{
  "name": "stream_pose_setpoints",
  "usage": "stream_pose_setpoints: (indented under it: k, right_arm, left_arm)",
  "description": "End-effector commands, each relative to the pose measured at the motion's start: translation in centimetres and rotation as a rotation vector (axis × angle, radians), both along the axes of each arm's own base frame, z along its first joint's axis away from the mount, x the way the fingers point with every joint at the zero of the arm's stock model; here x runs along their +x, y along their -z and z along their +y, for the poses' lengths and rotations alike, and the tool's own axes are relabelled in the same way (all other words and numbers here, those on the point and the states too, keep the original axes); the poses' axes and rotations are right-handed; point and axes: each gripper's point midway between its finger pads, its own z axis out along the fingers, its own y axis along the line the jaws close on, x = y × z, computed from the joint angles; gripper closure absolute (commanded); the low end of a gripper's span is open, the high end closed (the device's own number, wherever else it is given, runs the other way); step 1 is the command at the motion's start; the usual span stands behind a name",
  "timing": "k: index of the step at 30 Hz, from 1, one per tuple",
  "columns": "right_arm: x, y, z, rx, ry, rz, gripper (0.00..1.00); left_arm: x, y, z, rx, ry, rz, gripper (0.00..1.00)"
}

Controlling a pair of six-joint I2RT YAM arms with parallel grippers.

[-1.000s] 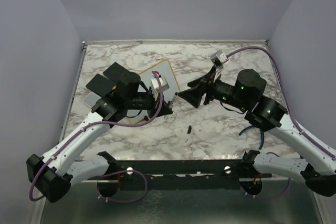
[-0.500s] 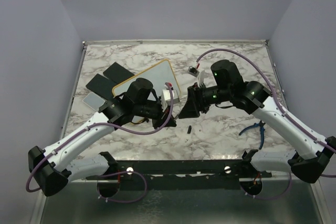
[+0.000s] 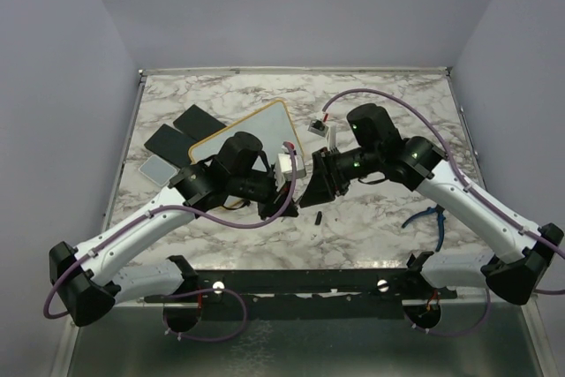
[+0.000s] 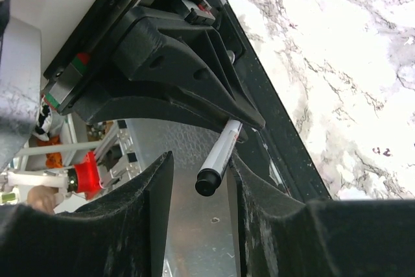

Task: Write a sentence on the whiteboard
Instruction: Adjust the whiteboard marker.

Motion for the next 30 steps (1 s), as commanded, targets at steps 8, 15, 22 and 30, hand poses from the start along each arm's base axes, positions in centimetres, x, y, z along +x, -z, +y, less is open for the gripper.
stream_pose_setpoints:
  k: [8, 15, 22, 30]
  right_arm:
    - [0.6, 1.8, 0.2, -0.054, -0.008, 0.02, 0.61]
    - [1.4, 2.1, 0.0, -0.068, 0.021, -0.019, 0.63]
    - [0.4, 2.9, -0.4, -0.082, -0.02, -0.001, 0.64]
    - [0.0, 3.0, -0.6, -0.063, -0.031, 0.001, 0.67]
  left_arm:
    - [-0.6, -0.3, -0.6, 0.018, 0.043, -0.016, 1.0]
    - [-0.6, 0.1, -0.8, 0.037, 0.045, -0.018, 1.0]
    - [-0.1, 0.3, -0.7, 0.052, 0.016, -0.03, 1.0]
    - [0.1, 0.3, -0.9, 0.055, 0.013, -0.03, 1.0]
